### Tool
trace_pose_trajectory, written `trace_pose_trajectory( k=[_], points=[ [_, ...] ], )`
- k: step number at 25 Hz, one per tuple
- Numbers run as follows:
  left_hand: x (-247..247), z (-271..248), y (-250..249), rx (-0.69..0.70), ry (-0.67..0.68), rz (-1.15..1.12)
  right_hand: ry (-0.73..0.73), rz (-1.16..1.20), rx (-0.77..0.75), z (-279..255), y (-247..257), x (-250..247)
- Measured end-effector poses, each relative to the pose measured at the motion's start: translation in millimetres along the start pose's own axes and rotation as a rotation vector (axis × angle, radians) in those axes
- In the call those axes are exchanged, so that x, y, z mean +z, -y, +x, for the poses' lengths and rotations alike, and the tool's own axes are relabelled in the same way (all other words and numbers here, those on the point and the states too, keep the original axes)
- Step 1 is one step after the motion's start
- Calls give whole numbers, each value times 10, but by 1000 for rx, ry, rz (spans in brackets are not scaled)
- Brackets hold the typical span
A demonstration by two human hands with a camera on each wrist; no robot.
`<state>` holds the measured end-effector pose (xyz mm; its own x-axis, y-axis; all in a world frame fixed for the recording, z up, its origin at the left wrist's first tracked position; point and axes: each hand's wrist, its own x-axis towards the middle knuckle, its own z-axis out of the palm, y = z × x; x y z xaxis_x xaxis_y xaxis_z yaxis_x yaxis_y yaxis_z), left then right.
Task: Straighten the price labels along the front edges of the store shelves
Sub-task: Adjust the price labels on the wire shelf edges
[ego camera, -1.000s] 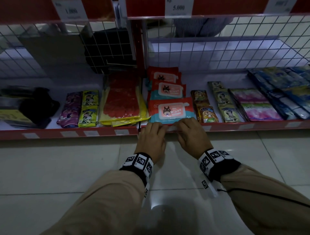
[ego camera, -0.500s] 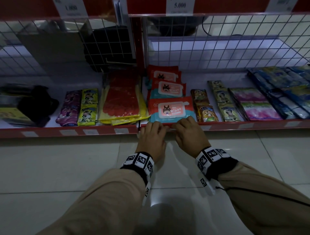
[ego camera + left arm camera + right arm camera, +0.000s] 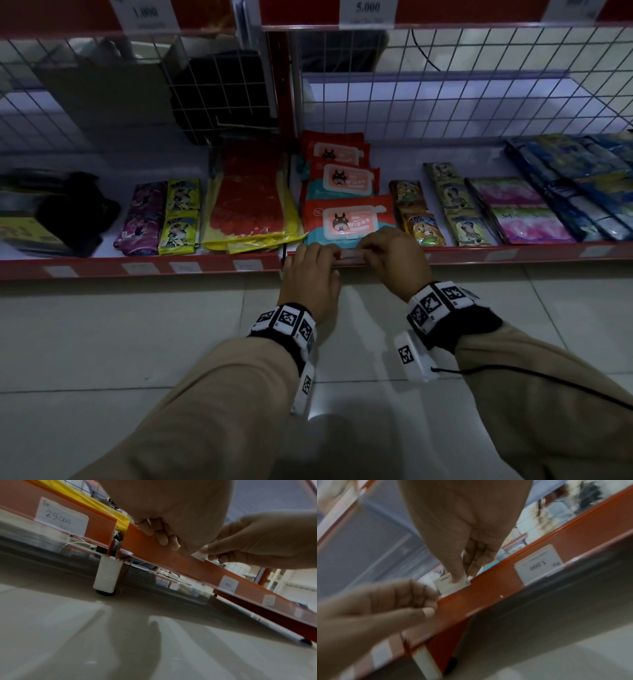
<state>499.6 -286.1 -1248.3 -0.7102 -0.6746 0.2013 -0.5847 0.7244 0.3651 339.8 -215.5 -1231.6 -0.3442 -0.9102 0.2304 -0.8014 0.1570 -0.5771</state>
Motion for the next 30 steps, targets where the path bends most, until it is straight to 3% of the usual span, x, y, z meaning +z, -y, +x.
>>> trace_pose_trajectory(
  k=[3,6,9,11,14,17,23,27,30],
  points=[
    [5,38,-2,-39,-50,-104,-82,344,189,15,-8,-43],
    [25,60,-20,-86,-64,-160,-72,712,367,-30,75,23],
    [22,92,-34,-142,-57,-159,1,879,405,-82,134,108],
    [12,122,-30,-158,-27,-108,17,802,379,-90,148,148],
    [-5,134,-22,-140,16,-48,-40,471,197,-49,153,91],
    [-10,122,-15,-99,53,1,2,333,59,46,168,-30],
    [-26,100,-24,-89,28,-28,-58,395,181,52,110,-38],
    [-50,110,-27,-43,50,47,-6,102,-106,20,87,-95],
    [-61,120,-26,-34,66,63,-30,14,-148,67,60,-108]
  ],
)
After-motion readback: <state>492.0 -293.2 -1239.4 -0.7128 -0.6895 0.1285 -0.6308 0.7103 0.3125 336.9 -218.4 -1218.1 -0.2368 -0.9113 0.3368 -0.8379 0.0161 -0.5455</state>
